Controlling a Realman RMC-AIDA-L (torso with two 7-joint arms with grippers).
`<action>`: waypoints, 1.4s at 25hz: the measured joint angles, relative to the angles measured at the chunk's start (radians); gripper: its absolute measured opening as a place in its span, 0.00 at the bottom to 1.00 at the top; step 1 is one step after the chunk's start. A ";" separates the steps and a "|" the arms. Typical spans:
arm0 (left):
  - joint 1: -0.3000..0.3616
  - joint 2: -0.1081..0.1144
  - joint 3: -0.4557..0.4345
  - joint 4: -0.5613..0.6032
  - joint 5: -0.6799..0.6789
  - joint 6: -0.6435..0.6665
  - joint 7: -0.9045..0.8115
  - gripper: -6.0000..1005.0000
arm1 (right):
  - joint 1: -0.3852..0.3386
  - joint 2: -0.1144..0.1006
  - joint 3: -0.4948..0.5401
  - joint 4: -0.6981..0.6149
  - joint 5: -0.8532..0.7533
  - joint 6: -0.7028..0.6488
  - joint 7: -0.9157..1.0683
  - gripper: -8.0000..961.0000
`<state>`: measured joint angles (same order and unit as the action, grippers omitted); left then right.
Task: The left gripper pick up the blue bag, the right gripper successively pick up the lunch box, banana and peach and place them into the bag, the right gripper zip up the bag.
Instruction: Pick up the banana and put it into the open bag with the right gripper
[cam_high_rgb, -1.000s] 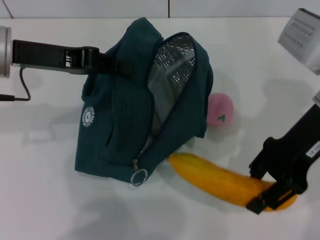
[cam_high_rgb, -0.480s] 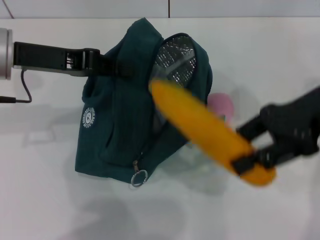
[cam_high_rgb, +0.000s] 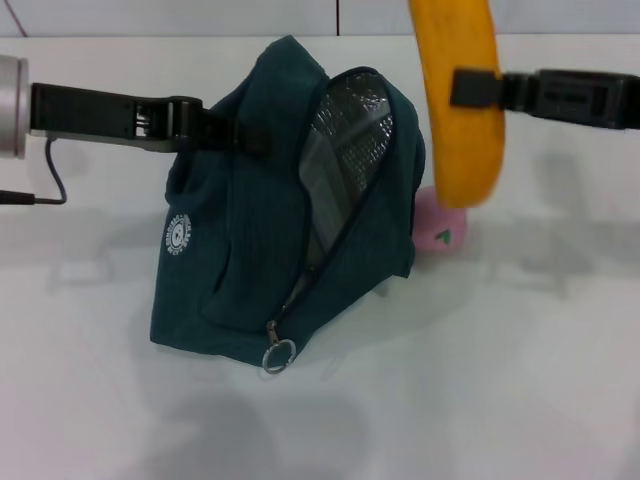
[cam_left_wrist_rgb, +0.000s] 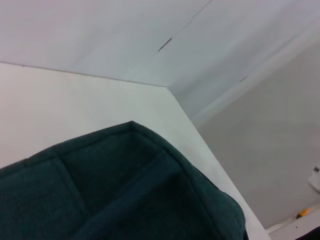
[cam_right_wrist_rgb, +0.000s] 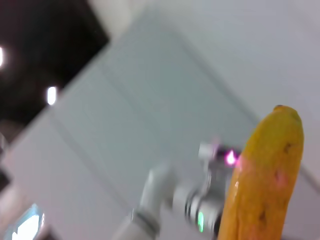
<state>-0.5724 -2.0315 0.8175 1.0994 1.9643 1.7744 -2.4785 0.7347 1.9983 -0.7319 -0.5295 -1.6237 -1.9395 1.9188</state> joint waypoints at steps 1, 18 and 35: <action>-0.001 0.001 0.000 -0.003 0.000 0.000 0.002 0.05 | -0.004 0.005 0.000 0.022 0.021 0.011 -0.013 0.46; -0.013 -0.004 -0.002 -0.019 0.001 -0.004 0.022 0.05 | 0.085 0.031 -0.054 0.461 0.176 0.151 -0.280 0.46; -0.024 -0.004 -0.001 -0.021 0.000 -0.010 0.023 0.05 | 0.088 0.030 -0.159 0.482 0.177 0.220 -0.447 0.47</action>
<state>-0.5963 -2.0352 0.8160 1.0784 1.9643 1.7647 -2.4559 0.8224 2.0278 -0.8904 -0.0480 -1.4466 -1.7194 1.4721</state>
